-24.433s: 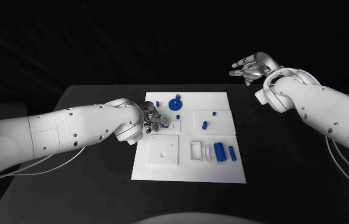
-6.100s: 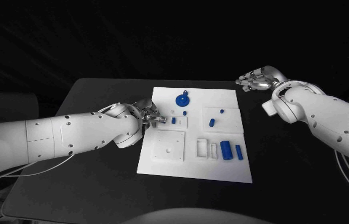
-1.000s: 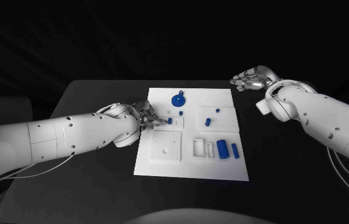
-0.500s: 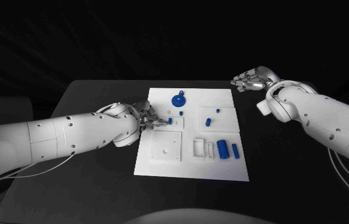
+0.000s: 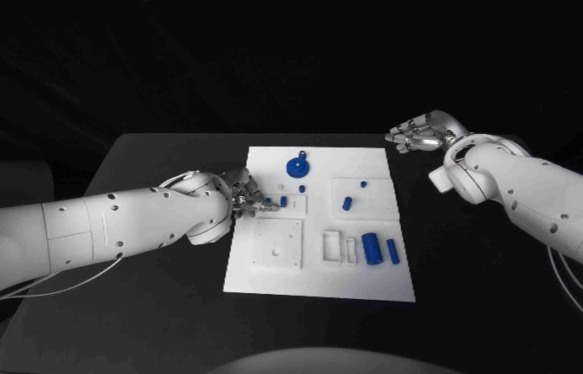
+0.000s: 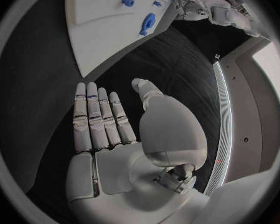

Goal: Assemble the parts on the task board

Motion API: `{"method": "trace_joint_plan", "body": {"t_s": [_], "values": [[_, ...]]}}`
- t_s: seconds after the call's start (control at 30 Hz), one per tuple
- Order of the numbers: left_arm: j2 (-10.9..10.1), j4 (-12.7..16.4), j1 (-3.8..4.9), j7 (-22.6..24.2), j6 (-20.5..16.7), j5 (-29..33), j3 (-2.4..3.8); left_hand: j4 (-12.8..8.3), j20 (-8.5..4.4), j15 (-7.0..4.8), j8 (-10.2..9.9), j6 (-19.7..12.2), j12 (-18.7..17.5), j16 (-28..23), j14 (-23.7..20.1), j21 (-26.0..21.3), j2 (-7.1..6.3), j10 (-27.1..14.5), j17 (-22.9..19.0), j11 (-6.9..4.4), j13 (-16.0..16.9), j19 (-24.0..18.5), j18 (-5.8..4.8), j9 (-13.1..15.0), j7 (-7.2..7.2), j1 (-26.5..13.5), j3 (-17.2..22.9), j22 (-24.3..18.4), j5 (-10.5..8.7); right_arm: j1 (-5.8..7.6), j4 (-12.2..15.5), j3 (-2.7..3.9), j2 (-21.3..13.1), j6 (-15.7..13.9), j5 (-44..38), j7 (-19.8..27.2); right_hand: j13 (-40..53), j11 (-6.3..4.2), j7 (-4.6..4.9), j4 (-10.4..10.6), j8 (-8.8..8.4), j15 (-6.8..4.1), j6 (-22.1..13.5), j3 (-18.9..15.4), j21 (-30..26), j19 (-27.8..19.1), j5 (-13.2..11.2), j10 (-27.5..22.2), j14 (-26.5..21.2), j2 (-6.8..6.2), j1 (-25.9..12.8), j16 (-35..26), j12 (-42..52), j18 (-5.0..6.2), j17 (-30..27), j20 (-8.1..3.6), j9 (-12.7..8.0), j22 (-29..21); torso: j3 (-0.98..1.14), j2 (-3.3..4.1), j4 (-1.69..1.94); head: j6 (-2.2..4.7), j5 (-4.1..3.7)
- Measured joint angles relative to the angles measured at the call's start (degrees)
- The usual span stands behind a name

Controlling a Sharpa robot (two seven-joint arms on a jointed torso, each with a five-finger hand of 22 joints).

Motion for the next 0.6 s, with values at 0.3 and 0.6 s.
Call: {"method": "trace_joint_plan", "body": {"t_s": [0.3,0.6], "values": [[-0.12,0.04,0.03,0.03,0.38,-0.03,0.03,-0.16,0.0,0.0,-0.02,-0.02,-0.39,-0.32,0.0,0.0,0.14,0.02,-0.27,0.02,0.0,0.0,-0.01,0.1,0.02,0.14,-0.47,0.0,-0.4,-0.06,0.0,0.0,-0.01,0.0,0.0,0.0,0.0,0.0,0.0,0.0,0.0,0.18,0.0,0.0,0.0,0.0,0.0,0.0,-0.19,0.0,0.0,0.0,0.0,-0.01,0.0,0.0,0.0,0.0,0.0,0.0,-0.01,0.03,0.07],[-0.96,0.68,0.05,0.15,1.22,-0.06,0.05,-0.69,-1.37,0.02,0.75,-2.01,-3.56,-3.78,-3.3,-1.6,0.46,0.01,-7.02,0.66,-0.74,-1.34,-1.19,-3.01,-1.82,0.46,-3.75,-0.01,-1.3,-0.14,0.0,0.0,-0.07,0.0,0.0,0.0,0.0,0.0,0.0,-0.17,0.0,0.18,0.0,0.17,0.0,-0.41,0.0,0.0,-0.19,0.0,0.0,0.0,0.0,-0.01,0.0,0.0,0.0,0.0,0.02,0.0,-0.04,0.03,-0.02]]}}
